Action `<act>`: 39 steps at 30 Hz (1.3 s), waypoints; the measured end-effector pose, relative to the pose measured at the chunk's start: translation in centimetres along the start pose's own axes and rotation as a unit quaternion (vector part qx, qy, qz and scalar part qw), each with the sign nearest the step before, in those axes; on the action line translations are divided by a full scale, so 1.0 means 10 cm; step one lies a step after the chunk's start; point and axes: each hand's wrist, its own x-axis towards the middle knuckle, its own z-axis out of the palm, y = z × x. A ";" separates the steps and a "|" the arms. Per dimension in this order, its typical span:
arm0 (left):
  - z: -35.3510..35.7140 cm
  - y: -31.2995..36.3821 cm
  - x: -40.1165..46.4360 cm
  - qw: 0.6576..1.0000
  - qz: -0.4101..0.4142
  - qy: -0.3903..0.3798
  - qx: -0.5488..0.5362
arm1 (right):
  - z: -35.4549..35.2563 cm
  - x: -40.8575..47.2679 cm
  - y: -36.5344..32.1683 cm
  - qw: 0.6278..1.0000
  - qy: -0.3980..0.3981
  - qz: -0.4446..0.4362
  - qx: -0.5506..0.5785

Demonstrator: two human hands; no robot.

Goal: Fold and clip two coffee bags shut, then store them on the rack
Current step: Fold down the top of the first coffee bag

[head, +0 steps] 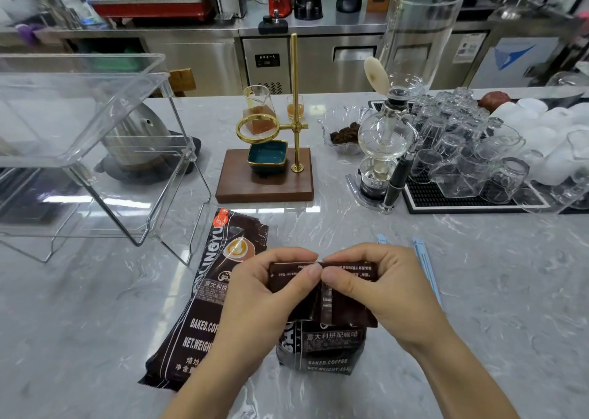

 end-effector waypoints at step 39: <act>0.14 -0.27 -0.08 0.998 0.024 0.059 -0.025 | 0.10 -0.16 0.36 0.990 0.110 -0.057 0.063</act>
